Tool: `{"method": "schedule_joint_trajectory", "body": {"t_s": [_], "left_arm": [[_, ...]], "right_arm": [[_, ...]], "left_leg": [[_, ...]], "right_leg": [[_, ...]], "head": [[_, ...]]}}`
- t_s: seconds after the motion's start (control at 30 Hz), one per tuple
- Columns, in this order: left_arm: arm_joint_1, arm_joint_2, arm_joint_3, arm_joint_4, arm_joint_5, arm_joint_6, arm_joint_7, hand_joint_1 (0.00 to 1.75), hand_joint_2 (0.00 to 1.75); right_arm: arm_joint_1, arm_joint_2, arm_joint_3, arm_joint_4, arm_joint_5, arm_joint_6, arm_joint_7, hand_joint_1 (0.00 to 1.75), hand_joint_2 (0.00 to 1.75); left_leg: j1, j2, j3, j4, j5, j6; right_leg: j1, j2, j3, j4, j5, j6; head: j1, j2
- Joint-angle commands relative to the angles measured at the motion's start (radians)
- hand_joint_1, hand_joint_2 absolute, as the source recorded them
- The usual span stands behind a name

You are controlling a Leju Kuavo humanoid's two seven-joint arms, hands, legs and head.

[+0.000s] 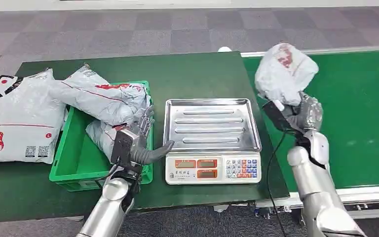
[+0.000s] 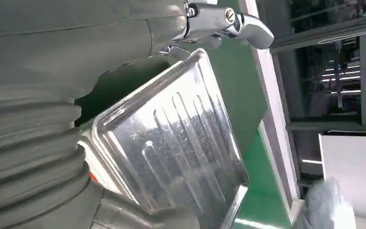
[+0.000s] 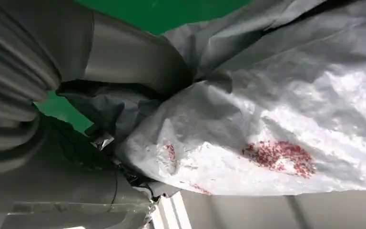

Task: Moved the parcel from conveyor to table for the left to box.

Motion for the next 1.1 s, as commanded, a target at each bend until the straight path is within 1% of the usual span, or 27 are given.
{"method": "schedule_joint_trajectory", "body": {"t_s": [0.03,0.07,0.2,0.27,0.3,0.33,0.5,0.6,0.63,0.7,0.73,0.8,0.83,0.9,0.93,0.97,1.1], "left_arm": [[-0.071,0.011,-0.002,0.143,0.007,-0.006,-0.013,0.00,1.75],[-0.070,0.011,-0.002,0.144,0.008,-0.006,-0.016,0.00,1.75],[-0.069,0.013,-0.002,0.143,0.008,-0.006,-0.016,0.00,1.75],[-0.065,0.018,-0.006,0.140,0.008,-0.006,-0.019,0.00,1.75],[-0.065,0.020,-0.007,0.140,0.008,-0.006,-0.020,0.00,1.75],[-0.069,0.022,-0.009,0.143,0.009,-0.007,-0.021,0.00,1.75],[-0.097,0.016,-0.011,0.175,0.017,-0.011,-0.027,0.00,1.75],[-0.091,0.013,-0.010,0.165,0.017,-0.010,-0.026,0.00,1.75],[-0.086,0.014,-0.009,0.159,0.017,-0.009,-0.026,0.00,1.75],[-0.076,0.018,-0.008,0.149,0.017,-0.007,-0.027,0.00,1.75],[-0.072,0.020,-0.008,0.146,0.017,-0.006,-0.027,0.00,1.75],[-0.071,0.020,-0.008,0.144,0.017,-0.006,-0.027,0.00,1.75],[-0.071,0.020,-0.008,0.144,0.017,-0.006,-0.027,0.00,1.75],[-0.071,0.020,-0.008,0.144,0.017,-0.006,-0.027,0.00,1.75],[-0.071,0.020,-0.008,0.144,0.017,-0.006,-0.027,0.00,1.75],[-0.071,0.020,-0.008,0.144,0.017,-0.006,-0.027,0.00,1.75],[-0.071,0.020,-0.008,0.144,0.017,-0.006,-0.027,0.00,1.75]], "right_arm": [[0.174,0.028,0.349,-0.257,0.048,-0.050,0.043,1.75,1.75],[0.184,0.028,0.359,-0.268,0.054,-0.054,0.054,1.75,1.75],[0.183,0.018,0.362,-0.276,0.051,-0.056,0.049,1.75,1.75],[0.230,0.021,0.409,-0.334,0.055,-0.052,0.023,1.75,1.75],[0.242,0.017,0.435,-0.350,0.074,-0.047,0.027,1.75,1.75],[0.253,0.013,0.461,-0.366,0.075,-0.042,0.032,1.75,1.75],[0.276,-0.019,0.558,-0.399,0.060,-0.040,0.042,1.75,1.75],[0.323,-0.014,0.568,-0.444,0.066,-0.042,0.048,1.75,1.75],[0.333,-0.011,0.571,-0.457,0.069,-0.037,0.049,1.75,1.75],[0.344,-0.012,0.578,-0.476,0.079,-0.036,0.054,1.75,1.75],[0.346,-0.012,0.579,-0.480,0.080,-0.034,0.057,1.75,1.75],[0.344,-0.013,0.576,-0.480,0.080,-0.033,0.057,1.75,1.75],[0.344,-0.013,0.576,-0.480,0.080,-0.033,0.057,1.75,1.75],[0.344,-0.013,0.576,-0.480,0.080,-0.033,0.057,1.75,1.75],[0.344,-0.013,0.576,-0.480,0.080,-0.033,0.057,1.75,1.75],[0.344,-0.013,0.576,-0.480,0.080,-0.033,0.057,1.75,1.75],[0.344,-0.013,0.576,-0.480,0.080,-0.033,0.057,1.75,1.75]], "left_leg": [[0.001,0.001,0.003,-0.002,-0.001,-0.001],[0.001,0.000,0.005,-0.003,-0.001,-0.001],[0.001,0.001,0.003,-0.001,-0.002,-0.002],[0.000,0.000,0.002,-0.001,-0.002,-0.002],[0.001,0.000,0.003,-0.002,-0.002,-0.002],[0.001,0.000,0.002,-0.001,-0.002,-0.002],[0.001,0.001,0.002,-0.001,-0.003,-0.003],[0.001,-0.001,0.002,-0.001,-0.002,-0.002],[0.001,-0.001,0.004,-0.002,-0.003,-0.002],[0.001,-0.001,0.003,-0.001,-0.003,-0.002],[0.001,0.000,0.004,-0.002,-0.003,-0.002],[0.001,0.001,0.002,-0.001,-0.003,-0.002],[0.001,0.001,0.004,-0.002,-0.003,-0.002],[0.001,0.000,0.002,-0.001,-0.003,-0.002],[0.001,0.001,0.004,-0.002,-0.003,-0.002],[0.000,0.001,0.002,-0.001,-0.003,-0.002],[0.001,0.001,0.006,-0.004,-0.003,-0.003]], "right_leg": [[0.001,0.001,0.003,-0.002,0.000,-0.001],[0.001,0.001,0.005,-0.003,-0.001,-0.001],[0.001,0.002,0.003,-0.002,-0.002,-0.001],[0.000,0.001,0.001,-0.001,-0.002,-0.001],[0.001,0.001,0.003,-0.002,-0.002,-0.002],[0.000,0.001,0.002,-0.001,-0.002,-0.001],[0.000,0.002,0.001,-0.001,-0.003,-0.002],[0.001,0.000,0.002,-0.001,-0.003,-0.002],[0.001,0.000,0.004,-0.002,-0.003,-0.002],[0.001,0.000,0.002,-0.001,-0.003,-0.002],[0.000,0.001,0.003,-0.002,-0.003,-0.002],[0.000,0.001,0.001,-0.001,-0.003,-0.001],[0.001,0.002,0.003,-0.002,-0.003,-0.002],[0.000,0.001,0.001,-0.001,-0.003,-0.001],[0.001,0.002,0.003,-0.002,-0.003,-0.002],[0.000,0.001,0.001,-0.001,-0.003,-0.002],[0.001,0.002,0.005,-0.004,-0.003,-0.002]], "head": [[0.000,0.000],[0.000,0.000],[0.000,0.000],[0.000,0.000],[0.000,0.000],[0.000,0.000],[0.000,0.000],[0.000,0.000],[0.000,0.000],[0.000,0.000],[0.000,0.000],[0.000,0.000],[0.000,0.000],[0.000,0.000],[0.000,0.000],[0.000,0.000],[0.000,0.000]]}}
